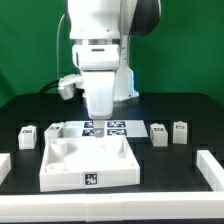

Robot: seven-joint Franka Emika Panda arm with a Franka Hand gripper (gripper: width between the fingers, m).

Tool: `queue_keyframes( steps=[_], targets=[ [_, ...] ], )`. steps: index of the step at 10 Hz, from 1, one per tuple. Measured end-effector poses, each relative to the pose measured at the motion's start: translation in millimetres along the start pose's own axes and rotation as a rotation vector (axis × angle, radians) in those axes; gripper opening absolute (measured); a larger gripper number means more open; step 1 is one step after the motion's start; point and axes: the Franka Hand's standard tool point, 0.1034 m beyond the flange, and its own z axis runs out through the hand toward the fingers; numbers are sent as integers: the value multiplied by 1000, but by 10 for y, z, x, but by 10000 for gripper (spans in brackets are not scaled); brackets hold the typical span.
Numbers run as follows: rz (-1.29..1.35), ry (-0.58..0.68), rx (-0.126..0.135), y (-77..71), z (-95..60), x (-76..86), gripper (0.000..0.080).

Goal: Assemble one leg

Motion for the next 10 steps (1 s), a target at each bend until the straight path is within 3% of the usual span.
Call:
queue_keyframes(
  steps=[2,6,10],
  targets=[
    [-25,-3,14,-162,77,23,650],
    [-42,-1,20,-187,105,-11,650],
    [-27,25,70,-551,373,-187,650]
  ],
)
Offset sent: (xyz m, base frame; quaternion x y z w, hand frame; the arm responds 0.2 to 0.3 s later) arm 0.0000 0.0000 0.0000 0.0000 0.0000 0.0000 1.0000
